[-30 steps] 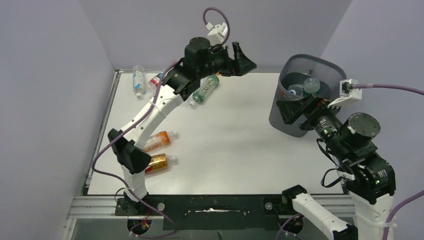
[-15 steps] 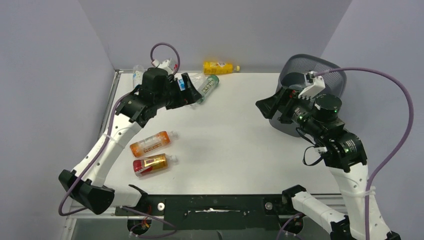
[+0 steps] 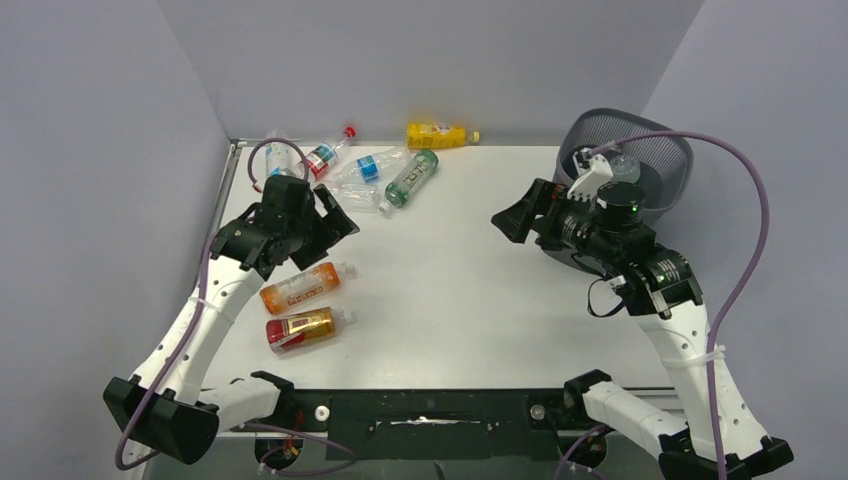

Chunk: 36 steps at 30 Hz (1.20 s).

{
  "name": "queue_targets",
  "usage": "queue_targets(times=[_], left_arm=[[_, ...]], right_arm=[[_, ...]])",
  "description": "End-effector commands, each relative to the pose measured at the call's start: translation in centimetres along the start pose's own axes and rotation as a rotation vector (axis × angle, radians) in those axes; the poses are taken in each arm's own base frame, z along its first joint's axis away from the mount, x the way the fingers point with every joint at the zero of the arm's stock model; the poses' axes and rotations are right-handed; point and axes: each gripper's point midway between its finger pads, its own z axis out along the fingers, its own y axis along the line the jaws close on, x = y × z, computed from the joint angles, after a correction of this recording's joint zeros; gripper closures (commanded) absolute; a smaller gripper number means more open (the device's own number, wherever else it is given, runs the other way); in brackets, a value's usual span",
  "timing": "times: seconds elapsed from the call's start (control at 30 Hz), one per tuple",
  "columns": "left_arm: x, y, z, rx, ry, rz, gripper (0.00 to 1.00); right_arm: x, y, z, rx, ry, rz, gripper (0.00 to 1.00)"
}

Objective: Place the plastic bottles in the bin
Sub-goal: Pick up the plastic bottle at the center of the board.

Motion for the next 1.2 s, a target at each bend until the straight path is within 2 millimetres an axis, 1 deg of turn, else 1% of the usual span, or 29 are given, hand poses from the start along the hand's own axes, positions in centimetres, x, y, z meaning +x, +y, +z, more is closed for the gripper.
queue_targets(times=[0.0, 0.17, 0.27, 0.37, 0.6, 0.73, 0.93, 1.17], left_arm=[[-0.2, 1.6, 0.5, -0.076, -0.006, -0.056, 0.15], [-0.1, 2.5, 1.5, -0.109, -0.007, 0.01, 0.14], [-0.1, 3.4, 2.3, -0.149, -0.004, 0.0, 0.11], [0.1, 5.1, 3.1, -0.221, 0.016, -0.07, 0.11], [-0.4, 11.1, 2.7, -0.512, -0.036, -0.338, 0.1], [-0.4, 13.5, 3.2, -0.616, -0.025, -0.487, 0.09], [0.3, 15.0, 4.6, -0.658, -0.015, -0.656, 0.08], [-0.3, 17.1, 6.2, -0.732, -0.038, -0.771, 0.07]], right_arm=[[0.5, 0.9, 1.3, -0.058, 0.025, -0.006, 0.02], [1.6, 0.7, 2.1, -0.059, 0.059, -0.007, 0.02], [2.2, 0.6, 2.4, -0.058, 0.072, -0.005, 0.02], [2.7, 0.5, 2.8, -0.059, 0.086, -0.004, 0.02], [3.9, 0.4, 3.1, -0.058, 0.113, -0.005, 0.02], [4.4, 0.3, 3.4, -0.058, 0.126, -0.007, 0.02], [4.8, 0.5, 3.7, -0.062, 0.141, -0.009, 0.02], [5.5, 0.4, 3.9, -0.059, 0.157, -0.013, 0.02]])
